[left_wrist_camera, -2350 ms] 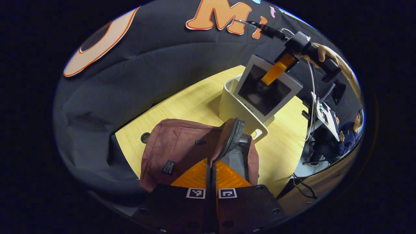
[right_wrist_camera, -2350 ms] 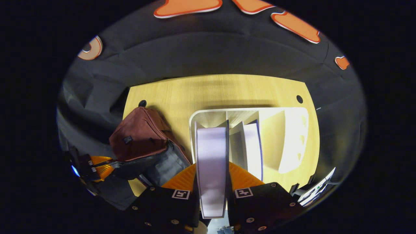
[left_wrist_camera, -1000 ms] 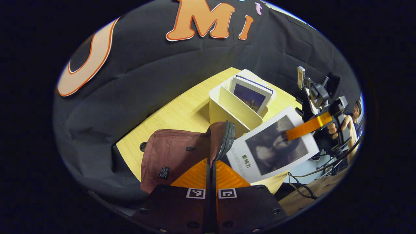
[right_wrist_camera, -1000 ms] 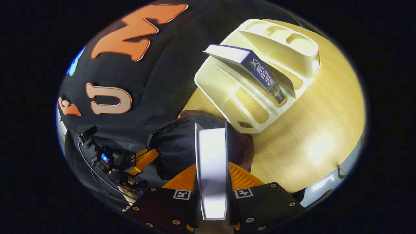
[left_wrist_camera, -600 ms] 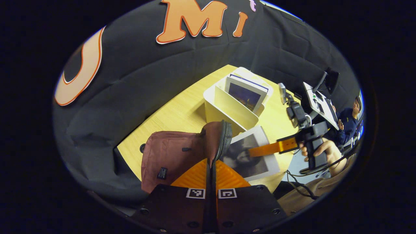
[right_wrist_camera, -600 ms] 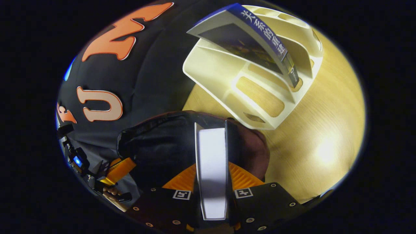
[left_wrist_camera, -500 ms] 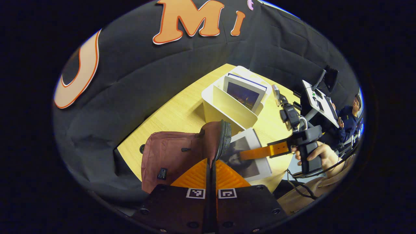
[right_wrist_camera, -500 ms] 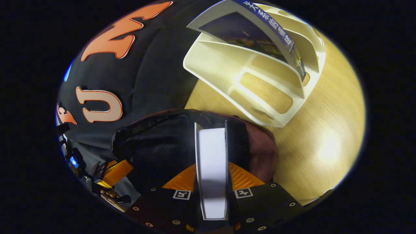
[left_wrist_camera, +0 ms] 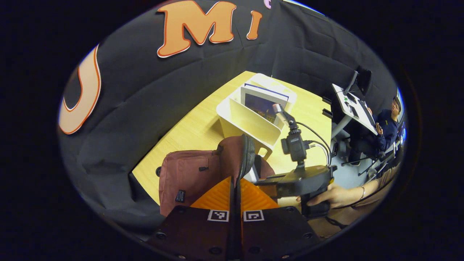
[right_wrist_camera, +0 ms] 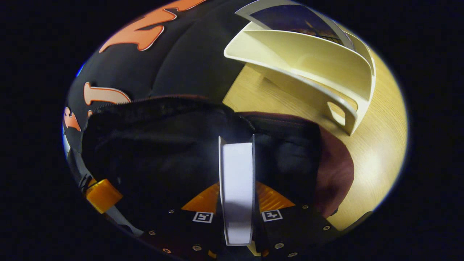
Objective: Open the schoolbag, grab two books from the bookshelf and put them into the schoolbag.
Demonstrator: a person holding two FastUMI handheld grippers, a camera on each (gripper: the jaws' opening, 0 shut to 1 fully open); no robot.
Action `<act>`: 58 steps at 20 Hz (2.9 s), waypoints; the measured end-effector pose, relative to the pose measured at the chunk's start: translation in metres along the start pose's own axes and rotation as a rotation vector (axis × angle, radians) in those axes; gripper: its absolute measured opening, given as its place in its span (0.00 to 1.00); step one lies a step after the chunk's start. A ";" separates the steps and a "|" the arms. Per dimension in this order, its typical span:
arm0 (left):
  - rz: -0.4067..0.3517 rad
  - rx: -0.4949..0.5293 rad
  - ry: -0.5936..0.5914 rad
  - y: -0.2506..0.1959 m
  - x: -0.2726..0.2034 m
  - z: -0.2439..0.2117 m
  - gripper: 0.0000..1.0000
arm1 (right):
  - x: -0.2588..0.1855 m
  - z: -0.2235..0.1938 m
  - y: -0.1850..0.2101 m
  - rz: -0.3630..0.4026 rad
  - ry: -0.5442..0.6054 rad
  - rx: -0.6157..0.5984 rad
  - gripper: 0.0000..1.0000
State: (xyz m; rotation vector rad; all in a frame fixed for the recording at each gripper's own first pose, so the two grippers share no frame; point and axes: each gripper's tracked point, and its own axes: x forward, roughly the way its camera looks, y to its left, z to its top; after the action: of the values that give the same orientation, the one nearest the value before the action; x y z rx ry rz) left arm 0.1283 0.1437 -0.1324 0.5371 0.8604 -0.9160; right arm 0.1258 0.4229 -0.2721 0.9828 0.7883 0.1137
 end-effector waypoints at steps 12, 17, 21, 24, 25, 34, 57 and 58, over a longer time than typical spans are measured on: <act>0.015 -0.002 0.011 0.010 -0.003 -0.014 0.00 | -0.013 -0.012 -0.034 -0.193 0.076 0.018 0.97; 0.013 -0.004 0.012 0.009 -0.002 -0.022 0.00 | -0.020 -0.004 -0.041 -0.209 0.073 0.037 0.98; 0.006 -0.007 0.011 0.008 -0.001 -0.024 0.00 | -0.025 0.009 -0.043 -0.203 0.039 0.037 0.97; 0.008 -0.008 0.008 0.009 -0.001 -0.025 0.00 | -0.038 0.017 -0.047 -0.196 0.046 0.039 0.97; 0.008 -0.011 0.007 0.009 -0.001 -0.026 0.00 | -0.042 0.017 -0.049 -0.199 0.050 0.033 0.97; 0.003 -0.029 0.011 0.002 0.010 -0.026 0.00 | -0.108 0.039 -0.098 -0.266 0.062 -0.117 0.98; 0.009 -0.151 0.039 -0.009 0.036 -0.044 0.00 | -0.208 0.262 -0.007 -0.440 0.148 -0.824 0.98; 0.010 -0.157 0.041 -0.008 0.036 -0.045 0.01 | -0.199 0.266 -0.006 -0.449 0.171 -0.815 0.98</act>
State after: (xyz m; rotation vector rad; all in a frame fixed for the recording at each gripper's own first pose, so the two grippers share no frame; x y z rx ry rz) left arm 0.1149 0.1549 -0.1879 0.4250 0.9573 -0.8223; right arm 0.1513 0.1479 -0.0864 0.0174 0.9855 0.1154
